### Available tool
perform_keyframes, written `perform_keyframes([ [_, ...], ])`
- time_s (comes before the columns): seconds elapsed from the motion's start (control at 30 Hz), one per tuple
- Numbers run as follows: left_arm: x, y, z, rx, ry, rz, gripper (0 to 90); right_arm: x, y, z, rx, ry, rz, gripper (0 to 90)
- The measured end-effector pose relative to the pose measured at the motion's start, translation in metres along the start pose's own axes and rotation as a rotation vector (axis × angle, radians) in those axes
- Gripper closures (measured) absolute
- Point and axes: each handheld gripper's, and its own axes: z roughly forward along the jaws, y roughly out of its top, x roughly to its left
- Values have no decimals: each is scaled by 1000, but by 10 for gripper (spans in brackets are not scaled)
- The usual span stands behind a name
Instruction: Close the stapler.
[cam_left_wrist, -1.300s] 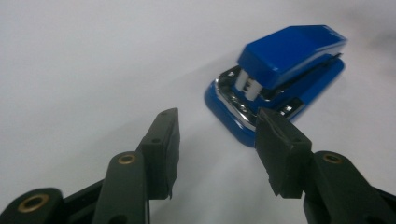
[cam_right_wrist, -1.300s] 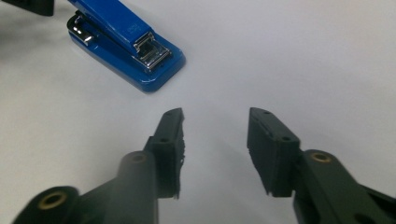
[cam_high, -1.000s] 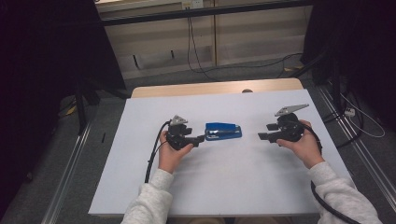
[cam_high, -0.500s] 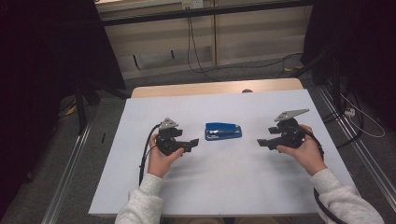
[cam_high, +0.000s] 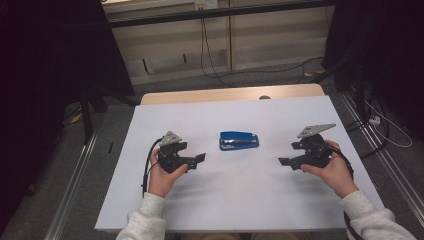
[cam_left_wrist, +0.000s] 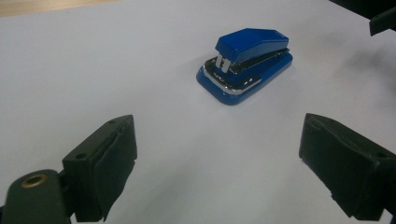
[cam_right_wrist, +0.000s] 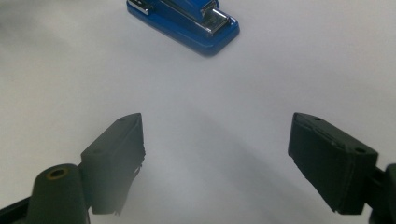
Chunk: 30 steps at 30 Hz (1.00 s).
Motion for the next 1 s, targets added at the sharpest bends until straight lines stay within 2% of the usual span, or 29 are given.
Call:
perform_keyframes([
  [0.43,7,-17,-24,-9,24,-14,107,4,-11,-10,1,6,10,173],
  [1.0,15,-32,-50,-14,48,-22,97,7,-18,-14,12,17,11,160],
])
